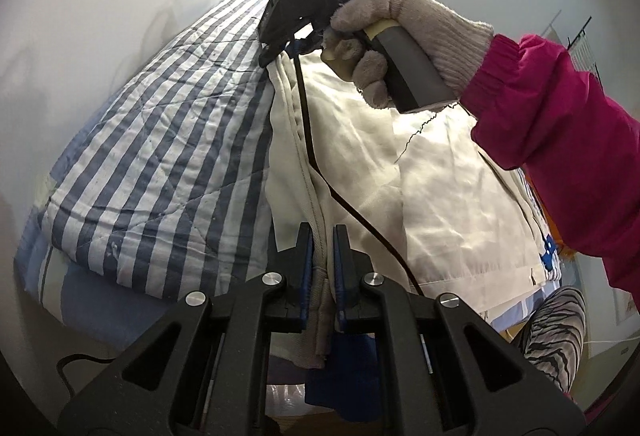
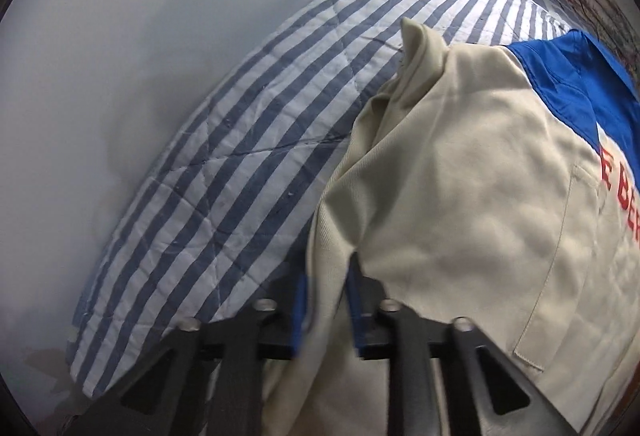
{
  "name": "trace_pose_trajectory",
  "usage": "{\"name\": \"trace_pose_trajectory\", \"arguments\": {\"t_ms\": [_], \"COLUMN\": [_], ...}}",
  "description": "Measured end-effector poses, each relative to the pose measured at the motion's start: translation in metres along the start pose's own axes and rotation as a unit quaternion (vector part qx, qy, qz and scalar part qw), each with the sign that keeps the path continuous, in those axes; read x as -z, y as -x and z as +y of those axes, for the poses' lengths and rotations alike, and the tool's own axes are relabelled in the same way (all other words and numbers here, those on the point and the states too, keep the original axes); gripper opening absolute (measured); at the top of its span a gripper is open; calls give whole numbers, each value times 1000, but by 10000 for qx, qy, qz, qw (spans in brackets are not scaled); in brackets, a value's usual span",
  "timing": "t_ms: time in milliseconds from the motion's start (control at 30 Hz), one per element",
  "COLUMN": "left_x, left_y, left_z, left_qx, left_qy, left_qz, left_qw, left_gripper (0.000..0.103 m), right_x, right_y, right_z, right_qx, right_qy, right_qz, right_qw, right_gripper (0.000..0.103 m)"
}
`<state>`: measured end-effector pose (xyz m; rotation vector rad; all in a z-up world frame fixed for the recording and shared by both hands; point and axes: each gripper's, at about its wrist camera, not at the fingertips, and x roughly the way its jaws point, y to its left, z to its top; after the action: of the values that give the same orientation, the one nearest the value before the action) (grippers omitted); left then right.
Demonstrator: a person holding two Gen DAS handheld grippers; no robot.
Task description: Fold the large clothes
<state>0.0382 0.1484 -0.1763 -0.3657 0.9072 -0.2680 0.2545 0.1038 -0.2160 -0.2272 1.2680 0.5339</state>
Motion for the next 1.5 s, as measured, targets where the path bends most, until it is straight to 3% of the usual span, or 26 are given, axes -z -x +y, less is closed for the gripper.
{"name": "trace_pose_trajectory", "arguments": {"t_ms": [167, 467, 667, 800, 933, 1000, 1100, 1200, 1333, 1500], "left_x": [-3, -4, -5, -1, -2, -7, -15, -9, 10, 52], "left_y": [4, 9, 15, 43, 59, 53, 33, 8, -25, -77], "left_z": [-20, -68, -94, -110, -107, -98, -81, -76, -94, -108], "left_qx": [-33, -64, 139, 443, 397, 150, 135, 310, 627, 657], "left_qy": [-272, -939, -988, -1127, -1126, -1038, -686, -523, -682, -1144], "left_qz": [-20, 24, 167, -3, -136, -133, -1, 214, 632, 1454], "left_qw": [9996, 9956, 9949, 9926, 9928, 9944, 9976, 9979, 9937, 9805], "left_gripper": [7, 7, 7, 7, 7, 7, 7, 7, 7, 6], "right_x": [17, 77, 122, 147, 154, 156, 153, 150, 148, 153], "right_y": [35, 101, 110, 100, 95, 90, 74, 70, 70, 80], "right_z": [-38, -131, -190, -233, -246, -246, -252, -248, -244, -260], "right_qx": [-713, -1968, -2257, -2373, -2264, -2125, -1936, -1778, -1606, -1498], "right_qy": [-425, -1321, -1852, -2357, -2331, -2281, -2193, -1993, -1686, -1739], "right_qz": [-473, -1482, -1756, -1698, -1646, -1551, -1443, -1416, -1312, -1436], "right_qw": [9954, 9601, 9402, 9270, 9313, 9374, 9453, 9532, 9636, 9627], "right_gripper": [3, 3, 3, 3, 3, 3, 3, 3, 4, 33]}}
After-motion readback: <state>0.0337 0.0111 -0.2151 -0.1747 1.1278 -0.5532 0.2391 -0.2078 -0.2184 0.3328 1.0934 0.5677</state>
